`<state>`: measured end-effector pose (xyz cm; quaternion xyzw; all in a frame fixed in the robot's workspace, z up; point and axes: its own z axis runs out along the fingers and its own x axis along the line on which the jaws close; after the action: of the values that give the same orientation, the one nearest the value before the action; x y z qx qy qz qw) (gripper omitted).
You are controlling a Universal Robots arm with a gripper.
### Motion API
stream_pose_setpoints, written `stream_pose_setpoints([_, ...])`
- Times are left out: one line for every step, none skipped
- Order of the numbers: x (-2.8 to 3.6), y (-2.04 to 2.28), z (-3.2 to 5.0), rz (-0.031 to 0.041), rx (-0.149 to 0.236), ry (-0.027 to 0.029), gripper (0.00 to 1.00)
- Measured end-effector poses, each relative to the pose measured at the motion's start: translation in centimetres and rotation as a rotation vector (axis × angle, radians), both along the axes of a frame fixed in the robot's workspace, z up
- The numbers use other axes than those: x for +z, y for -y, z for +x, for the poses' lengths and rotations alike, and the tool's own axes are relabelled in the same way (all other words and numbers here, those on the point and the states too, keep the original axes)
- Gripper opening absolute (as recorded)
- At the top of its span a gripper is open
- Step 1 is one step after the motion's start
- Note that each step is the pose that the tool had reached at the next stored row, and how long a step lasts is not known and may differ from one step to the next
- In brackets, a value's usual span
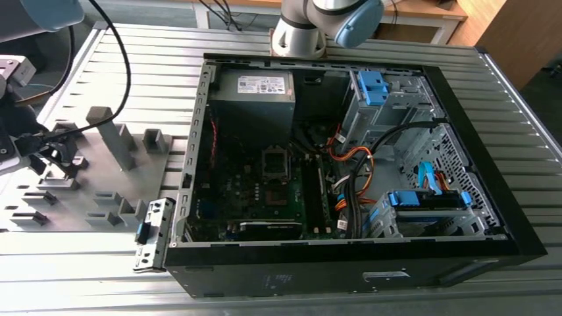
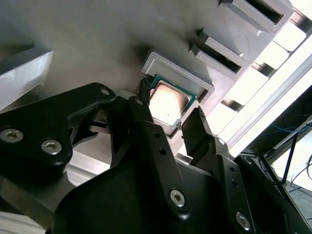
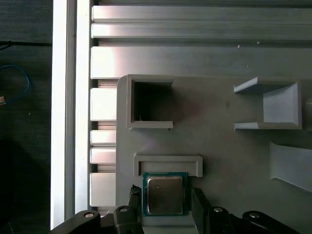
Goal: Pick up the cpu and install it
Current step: 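Pick up the cpu and move it towards the insertion slot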
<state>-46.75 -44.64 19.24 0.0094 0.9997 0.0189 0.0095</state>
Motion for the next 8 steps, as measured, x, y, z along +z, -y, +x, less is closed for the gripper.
stream_pose_setpoints([0.00,0.00,0.00,-0.0001,0.000,0.0000,0.53])
stream_pose_setpoints([0.00,0.00,0.00,-0.0001,0.000,0.0000,0.53])
stream_pose_setpoints([0.00,0.00,0.00,-0.0002,0.000,0.0000,0.53])
stream_pose_setpoints([0.00,0.00,0.00,-0.0002,0.000,0.0000,0.55])
stream_pose_setpoints([0.00,0.00,0.00,-0.0002,0.000,0.0000,0.55])
stream_pose_setpoints([0.00,0.00,0.01,-0.0002,0.000,0.0000,0.60])
stream_pose_setpoints([0.00,0.00,0.00,-0.0002,0.000,-0.0001,0.60])
stream_pose_setpoints([-0.04,0.00,0.02,-0.0002,0.001,0.0000,0.60])
